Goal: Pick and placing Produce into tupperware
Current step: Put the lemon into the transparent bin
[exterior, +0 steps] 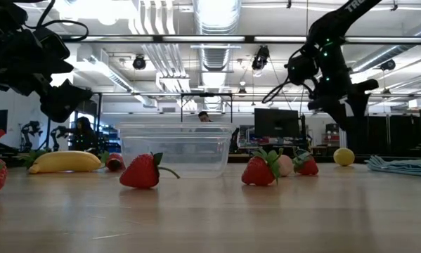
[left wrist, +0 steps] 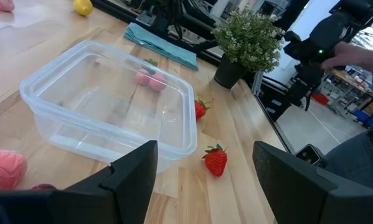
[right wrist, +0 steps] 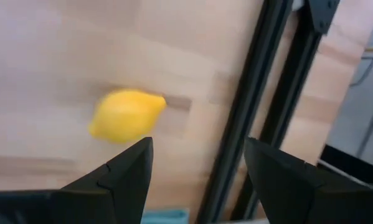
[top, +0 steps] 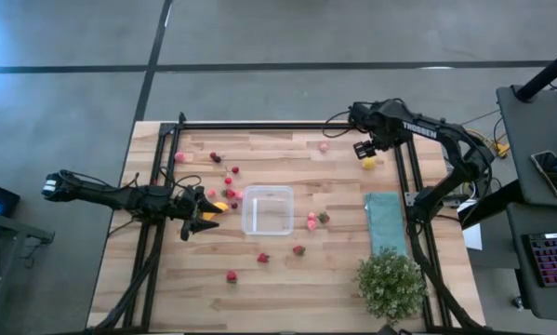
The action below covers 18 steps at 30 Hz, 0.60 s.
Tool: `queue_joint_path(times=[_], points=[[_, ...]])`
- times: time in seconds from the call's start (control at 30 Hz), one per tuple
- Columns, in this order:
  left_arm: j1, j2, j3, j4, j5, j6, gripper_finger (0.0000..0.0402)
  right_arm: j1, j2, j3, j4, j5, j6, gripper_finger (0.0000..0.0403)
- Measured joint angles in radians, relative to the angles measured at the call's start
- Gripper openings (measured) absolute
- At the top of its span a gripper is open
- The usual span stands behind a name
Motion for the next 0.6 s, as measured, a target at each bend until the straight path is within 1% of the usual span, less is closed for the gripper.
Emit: queue_joint_path(times=[0.07,0.17,0.4,0.6], points=[[0.000,0.000,0.000,0.000,0.000,0.000,0.0249,0.000,0.000,0.005,0.033,0.000,0.013,0.0247],[0.000,0.000,0.000,0.000,0.000,0.000,0.0249,0.000,0.000,0.009,0.079,0.000,0.078,0.0250],[0.000,0.000,0.000,0.000,0.000,0.000,0.0249,0.012,0.000,0.009,0.088,-0.005,0.130,0.0251],[0.000,0.000,0.000,0.000,0.000,0.000,0.0249,0.029,0.000,0.007,0.074,-0.070,0.136,0.0253]])
